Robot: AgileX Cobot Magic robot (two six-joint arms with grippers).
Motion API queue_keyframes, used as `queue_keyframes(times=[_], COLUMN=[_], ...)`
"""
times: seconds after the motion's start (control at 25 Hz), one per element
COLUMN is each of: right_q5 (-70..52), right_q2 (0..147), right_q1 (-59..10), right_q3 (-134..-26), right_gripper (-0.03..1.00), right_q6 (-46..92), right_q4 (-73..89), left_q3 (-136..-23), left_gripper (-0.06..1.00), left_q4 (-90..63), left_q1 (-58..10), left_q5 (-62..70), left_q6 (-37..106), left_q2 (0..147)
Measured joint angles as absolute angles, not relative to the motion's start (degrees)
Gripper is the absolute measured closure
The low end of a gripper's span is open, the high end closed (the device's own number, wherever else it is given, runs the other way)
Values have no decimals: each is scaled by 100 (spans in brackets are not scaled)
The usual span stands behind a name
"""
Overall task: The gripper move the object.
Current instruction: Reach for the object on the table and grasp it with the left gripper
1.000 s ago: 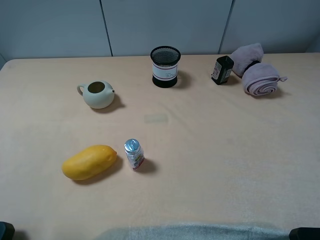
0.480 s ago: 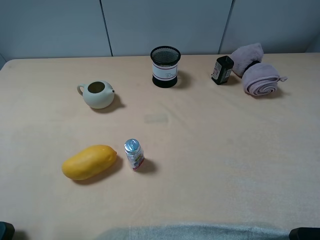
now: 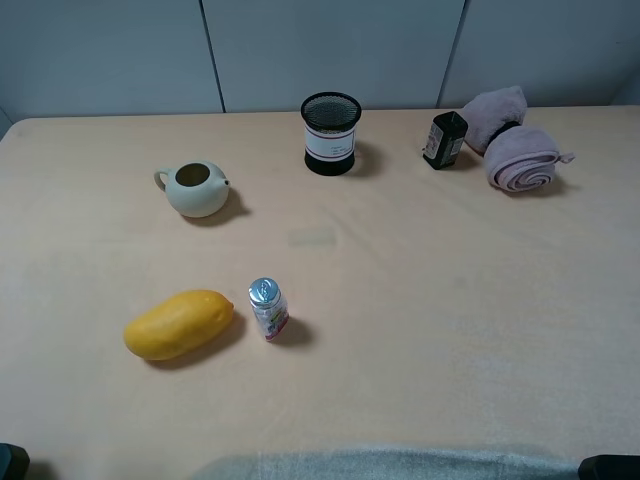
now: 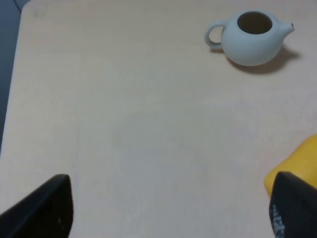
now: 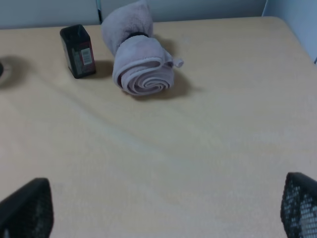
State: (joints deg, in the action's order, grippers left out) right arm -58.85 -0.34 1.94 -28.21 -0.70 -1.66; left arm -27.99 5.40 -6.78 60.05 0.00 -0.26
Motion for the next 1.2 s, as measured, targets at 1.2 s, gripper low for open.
queue_keyframes(times=[1.2], right_q5=[-5885], right_q2=[-34], right_q1=[194], right_q3=[-2821], right_gripper=[28], right_q6=[-70], right_q4=[-166], left_q3=[-4807], left_gripper=[15], left_q4=[-45], left_q1=[-678], left_q5=[5954], left_q6=[435], left_q2=[4375])
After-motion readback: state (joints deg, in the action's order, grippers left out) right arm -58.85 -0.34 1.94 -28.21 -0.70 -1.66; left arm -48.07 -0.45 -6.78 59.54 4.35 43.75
